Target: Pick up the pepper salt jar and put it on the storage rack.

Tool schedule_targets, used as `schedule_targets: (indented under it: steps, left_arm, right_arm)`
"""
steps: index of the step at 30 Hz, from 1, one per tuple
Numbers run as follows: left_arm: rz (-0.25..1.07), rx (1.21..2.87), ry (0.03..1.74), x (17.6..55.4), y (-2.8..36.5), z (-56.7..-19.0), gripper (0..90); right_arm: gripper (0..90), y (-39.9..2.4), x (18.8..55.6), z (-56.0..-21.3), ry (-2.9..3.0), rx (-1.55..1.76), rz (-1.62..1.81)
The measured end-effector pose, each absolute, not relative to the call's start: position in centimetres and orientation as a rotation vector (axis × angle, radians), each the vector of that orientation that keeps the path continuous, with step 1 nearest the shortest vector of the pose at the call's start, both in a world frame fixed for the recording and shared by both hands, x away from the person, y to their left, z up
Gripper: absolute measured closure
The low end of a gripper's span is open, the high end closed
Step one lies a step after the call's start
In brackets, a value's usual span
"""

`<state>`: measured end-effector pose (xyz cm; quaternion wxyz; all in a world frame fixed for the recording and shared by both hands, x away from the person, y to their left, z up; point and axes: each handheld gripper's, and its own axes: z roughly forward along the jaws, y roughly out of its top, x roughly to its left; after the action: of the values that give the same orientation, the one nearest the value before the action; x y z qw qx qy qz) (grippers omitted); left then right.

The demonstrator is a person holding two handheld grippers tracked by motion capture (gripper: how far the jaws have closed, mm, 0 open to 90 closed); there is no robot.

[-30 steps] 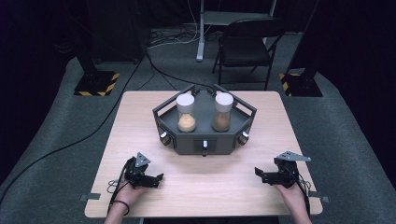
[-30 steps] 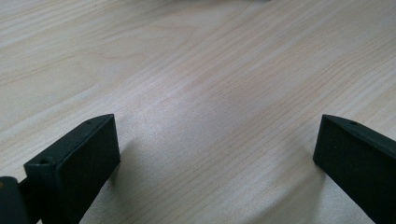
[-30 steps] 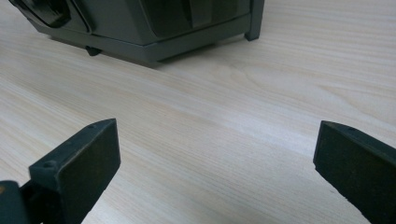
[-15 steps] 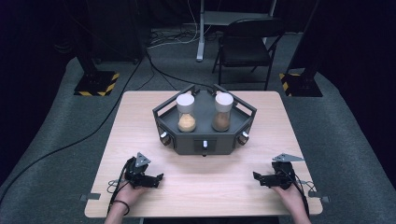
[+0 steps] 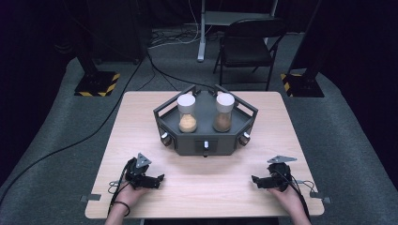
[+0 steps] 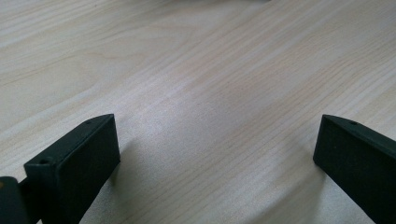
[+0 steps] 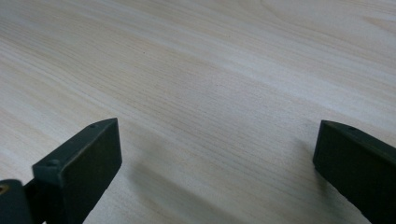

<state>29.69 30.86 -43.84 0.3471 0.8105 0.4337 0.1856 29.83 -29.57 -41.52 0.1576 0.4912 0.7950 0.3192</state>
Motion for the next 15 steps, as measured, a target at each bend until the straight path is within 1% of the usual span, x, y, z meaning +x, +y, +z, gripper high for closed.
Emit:
schedule_targets:
  steps: [3,9,15]
  left_arm:
    - [0.482,2.102,1.125,29.7,30.9,-43.8,0.3]
    - [0.482,2.102,1.125,29.7,30.9,-43.8,0.3]
    - [0.482,2.101,1.127,29.7,30.8,-43.8,0.3]
  right_arm:
    - [0.0,-28.6,29.4,-41.7,2.279,1.328,0.848]
    - [0.0,-29.0,28.5,-42.8,2.23,1.307,0.912]
    - [0.0,-29.1,28.4,-43.0,2.222,1.302,0.923]
